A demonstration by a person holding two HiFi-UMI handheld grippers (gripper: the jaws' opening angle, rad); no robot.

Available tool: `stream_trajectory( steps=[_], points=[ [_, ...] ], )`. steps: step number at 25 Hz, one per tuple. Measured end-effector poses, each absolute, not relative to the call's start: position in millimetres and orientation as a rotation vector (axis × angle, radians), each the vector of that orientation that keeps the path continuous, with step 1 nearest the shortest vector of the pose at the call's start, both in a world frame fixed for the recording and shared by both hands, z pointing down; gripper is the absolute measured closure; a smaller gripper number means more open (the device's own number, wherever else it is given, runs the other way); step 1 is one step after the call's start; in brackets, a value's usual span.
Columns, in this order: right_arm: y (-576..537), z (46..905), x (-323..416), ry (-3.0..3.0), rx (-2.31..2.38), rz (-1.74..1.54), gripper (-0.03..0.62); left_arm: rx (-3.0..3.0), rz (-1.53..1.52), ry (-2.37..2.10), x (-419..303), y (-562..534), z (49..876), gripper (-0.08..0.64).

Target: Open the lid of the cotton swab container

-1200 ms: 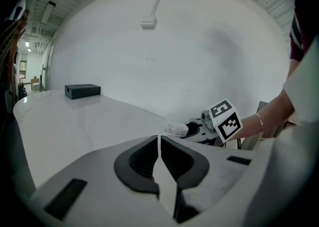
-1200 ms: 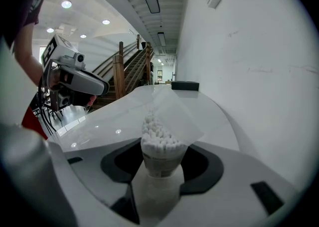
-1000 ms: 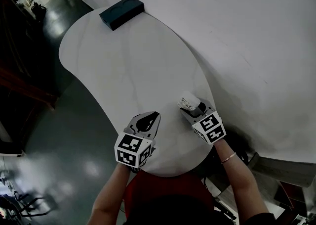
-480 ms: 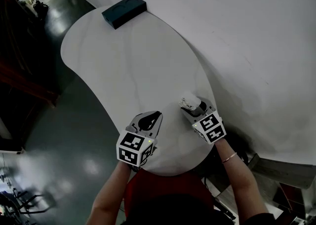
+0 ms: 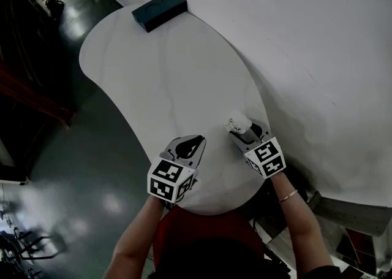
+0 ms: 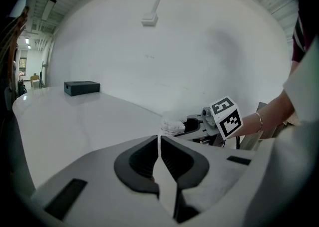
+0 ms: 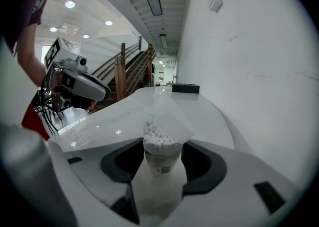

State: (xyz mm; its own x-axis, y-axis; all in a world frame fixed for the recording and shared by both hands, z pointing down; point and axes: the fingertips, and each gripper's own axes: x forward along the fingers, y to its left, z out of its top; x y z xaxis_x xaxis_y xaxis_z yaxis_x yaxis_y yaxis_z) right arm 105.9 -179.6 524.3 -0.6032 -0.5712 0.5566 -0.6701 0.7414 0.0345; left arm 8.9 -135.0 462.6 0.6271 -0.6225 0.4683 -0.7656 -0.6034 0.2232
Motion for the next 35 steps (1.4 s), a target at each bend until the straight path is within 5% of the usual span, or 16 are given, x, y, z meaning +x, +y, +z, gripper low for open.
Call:
stream_trajectory(
  steps=[27, 35],
  points=[
    [-116, 493, 107, -2.373, 1.094, 0.292, 0.368, 2.462, 0.486, -1.086, -1, -117, 462, 0.52],
    [-96, 480, 78, -2.418, 1.091, 0.273, 0.436, 2.483, 0.479, -1.085, -9, -107, 460, 0.52]
  ],
)
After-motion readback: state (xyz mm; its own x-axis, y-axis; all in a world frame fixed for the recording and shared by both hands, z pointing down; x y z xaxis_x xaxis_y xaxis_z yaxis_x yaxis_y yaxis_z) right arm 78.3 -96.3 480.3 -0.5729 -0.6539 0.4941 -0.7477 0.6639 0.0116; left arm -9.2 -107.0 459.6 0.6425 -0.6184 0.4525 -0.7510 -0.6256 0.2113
